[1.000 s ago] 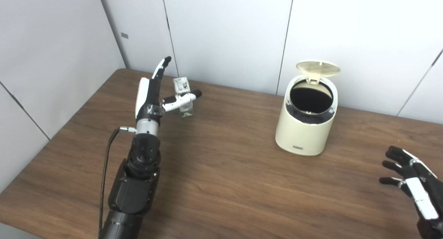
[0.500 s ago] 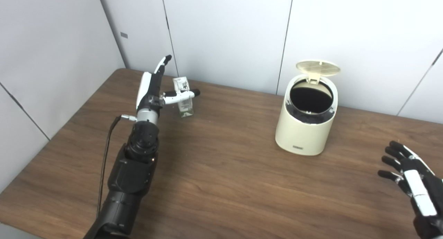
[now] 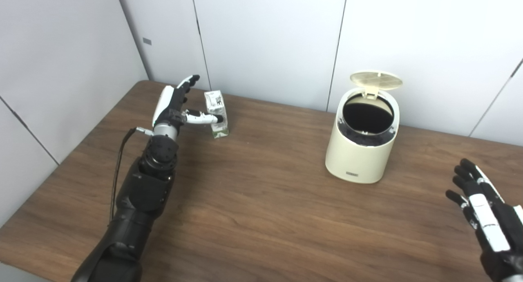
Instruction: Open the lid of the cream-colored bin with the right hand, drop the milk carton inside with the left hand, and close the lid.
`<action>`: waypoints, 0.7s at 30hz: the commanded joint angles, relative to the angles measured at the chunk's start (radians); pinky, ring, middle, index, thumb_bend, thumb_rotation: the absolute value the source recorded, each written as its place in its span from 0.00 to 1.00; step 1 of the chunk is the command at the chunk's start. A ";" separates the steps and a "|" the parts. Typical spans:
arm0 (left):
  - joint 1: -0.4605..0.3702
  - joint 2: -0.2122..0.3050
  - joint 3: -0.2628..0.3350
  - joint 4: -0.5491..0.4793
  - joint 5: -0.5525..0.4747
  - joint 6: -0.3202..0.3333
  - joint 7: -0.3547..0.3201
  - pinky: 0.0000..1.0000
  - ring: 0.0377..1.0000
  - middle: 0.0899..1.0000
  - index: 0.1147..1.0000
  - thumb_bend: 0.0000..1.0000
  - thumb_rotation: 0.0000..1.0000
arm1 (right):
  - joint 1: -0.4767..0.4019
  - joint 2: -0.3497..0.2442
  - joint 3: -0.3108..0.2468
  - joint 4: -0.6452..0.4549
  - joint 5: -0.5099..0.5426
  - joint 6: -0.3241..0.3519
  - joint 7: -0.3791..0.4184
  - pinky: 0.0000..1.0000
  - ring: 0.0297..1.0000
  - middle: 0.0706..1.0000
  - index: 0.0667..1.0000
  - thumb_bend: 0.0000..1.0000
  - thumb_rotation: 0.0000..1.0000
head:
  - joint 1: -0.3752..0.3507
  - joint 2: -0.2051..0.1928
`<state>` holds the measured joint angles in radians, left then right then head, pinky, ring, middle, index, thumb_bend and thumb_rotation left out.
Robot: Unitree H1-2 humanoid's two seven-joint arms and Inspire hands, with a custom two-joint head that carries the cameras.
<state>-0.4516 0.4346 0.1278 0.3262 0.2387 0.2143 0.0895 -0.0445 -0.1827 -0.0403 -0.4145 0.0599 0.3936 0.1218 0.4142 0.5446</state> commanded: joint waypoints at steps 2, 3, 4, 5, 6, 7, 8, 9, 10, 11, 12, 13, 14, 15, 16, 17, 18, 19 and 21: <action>-0.057 0.043 -0.014 -0.004 0.022 -0.003 -0.003 0.83 0.90 0.91 0.92 0.88 0.00 | -0.024 0.000 0.005 -0.042 -0.006 -0.007 -0.004 0.88 0.95 0.94 0.94 0.40 0.78 | -0.003 0.002; -0.059 0.045 -0.016 0.000 0.021 -0.003 -0.004 0.80 0.89 0.90 0.91 0.88 0.00 | -0.025 0.000 0.006 -0.042 -0.006 -0.010 -0.004 0.88 0.95 0.94 0.95 0.40 0.78 | -0.005 0.000; -0.061 0.045 -0.017 0.006 0.017 -0.007 -0.004 0.77 0.87 0.89 0.91 0.88 0.00 | -0.026 0.001 0.008 -0.042 -0.009 -0.011 -0.005 0.88 0.95 0.94 0.95 0.39 0.78 | -0.005 0.000; -0.064 0.045 -0.017 0.012 0.014 -0.014 -0.005 0.74 0.85 0.88 0.89 0.88 0.00 | -0.027 0.003 0.011 -0.046 -0.016 -0.009 -0.009 0.88 0.95 0.94 0.95 0.39 0.78 | -0.006 0.000; -0.066 0.045 -0.018 0.016 0.012 -0.018 -0.006 0.73 0.83 0.87 0.89 0.87 0.00 | -0.027 0.004 0.014 -0.049 -0.020 -0.007 -0.011 0.87 0.95 0.94 0.95 0.38 0.79 | -0.006 0.000; -0.068 0.045 -0.018 0.023 0.009 -0.024 -0.007 0.72 0.82 0.86 0.88 0.87 0.00 | -0.028 0.006 0.016 -0.054 -0.026 -0.002 -0.014 0.87 0.95 0.93 0.94 0.38 0.79 | -0.006 -0.001; -0.071 0.047 -0.020 0.030 0.008 -0.027 -0.009 0.72 0.81 0.85 0.87 0.87 0.00 | -0.029 0.007 0.018 -0.058 -0.030 0.004 -0.015 0.87 0.94 0.93 0.94 0.38 0.79 | -0.006 -0.002; -0.074 0.049 -0.023 0.037 0.009 -0.028 -0.012 0.72 0.81 0.84 0.87 0.87 0.00 | -0.030 0.008 0.020 -0.061 -0.033 0.008 -0.015 0.87 0.94 0.93 0.94 0.37 0.79 | -0.006 -0.001; -0.076 0.051 -0.025 0.042 0.010 -0.029 -0.013 0.72 0.80 0.84 0.87 0.87 0.00 | -0.031 0.009 0.021 -0.064 -0.035 0.012 -0.015 0.87 0.94 0.93 0.94 0.37 0.79 | -0.006 -0.001; -0.079 0.053 -0.029 0.047 0.013 -0.028 -0.015 0.72 0.80 0.84 0.87 0.86 0.00 | -0.031 0.010 0.020 -0.063 -0.033 0.011 -0.014 0.87 0.94 0.93 0.95 0.37 0.79 | -0.007 0.000; -0.082 0.056 -0.033 0.052 0.016 -0.025 -0.017 0.72 0.80 0.84 0.87 0.86 0.00 | -0.030 0.011 0.019 -0.059 -0.031 0.006 -0.013 0.87 0.94 0.93 0.95 0.37 0.79 | -0.008 0.000; -0.086 0.058 -0.037 0.056 0.018 -0.022 -0.020 0.72 0.80 0.84 0.87 0.86 0.00 | -0.030 0.011 0.019 -0.059 -0.034 0.006 -0.014 0.87 0.94 0.94 0.95 0.37 0.79 | -0.009 0.000; -0.089 0.060 -0.041 0.060 0.019 -0.021 -0.023 0.73 0.81 0.84 0.87 0.86 0.00 | -0.030 0.013 0.018 -0.060 -0.034 0.009 -0.015 0.87 0.94 0.93 0.95 0.36 0.79 | -0.010 0.000; -0.091 0.062 -0.045 0.062 0.019 -0.022 -0.026 0.73 0.81 0.85 0.87 0.86 0.00 | -0.029 0.014 0.017 -0.062 -0.033 0.012 -0.016 0.87 0.94 0.93 0.95 0.35 0.78 | -0.010 0.000; -0.093 0.062 -0.047 0.066 0.018 -0.024 -0.026 0.72 0.82 0.85 0.87 0.86 0.00 | -0.030 0.015 0.017 -0.063 -0.032 0.016 -0.016 0.88 0.95 0.94 0.95 0.35 0.78 | -0.011 0.001; -0.094 0.063 -0.048 0.068 0.018 -0.027 -0.025 0.72 0.82 0.86 0.86 0.86 0.00 | -0.029 0.016 0.016 -0.064 -0.030 0.016 -0.015 0.88 0.95 0.94 0.95 0.34 0.77 | -0.012 0.001; -0.096 0.064 -0.050 0.072 0.018 -0.032 -0.024 0.72 0.82 0.86 0.86 0.86 0.00 | -0.030 0.016 0.017 -0.064 -0.032 0.015 -0.014 0.89 0.95 0.94 0.96 0.33 0.77 | -0.013 0.001; -0.098 0.064 -0.052 0.079 0.018 -0.041 -0.022 0.73 0.82 0.86 0.85 0.86 0.00 | -0.030 0.016 0.017 -0.065 -0.034 0.017 -0.015 0.89 0.95 0.94 0.96 0.32 0.77 | -0.013 0.001; -0.102 0.065 -0.056 0.088 0.020 -0.049 -0.019 0.74 0.82 0.85 0.85 0.86 0.00 | -0.031 0.017 0.016 -0.068 -0.036 0.023 -0.015 0.88 0.95 0.94 0.96 0.33 0.77 | -0.013 0.002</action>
<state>-0.4990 0.4589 0.0691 0.4256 0.2414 0.2093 0.0571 -0.0472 -0.1682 -0.0180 -0.4437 0.0261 0.4256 0.1177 0.4019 0.5461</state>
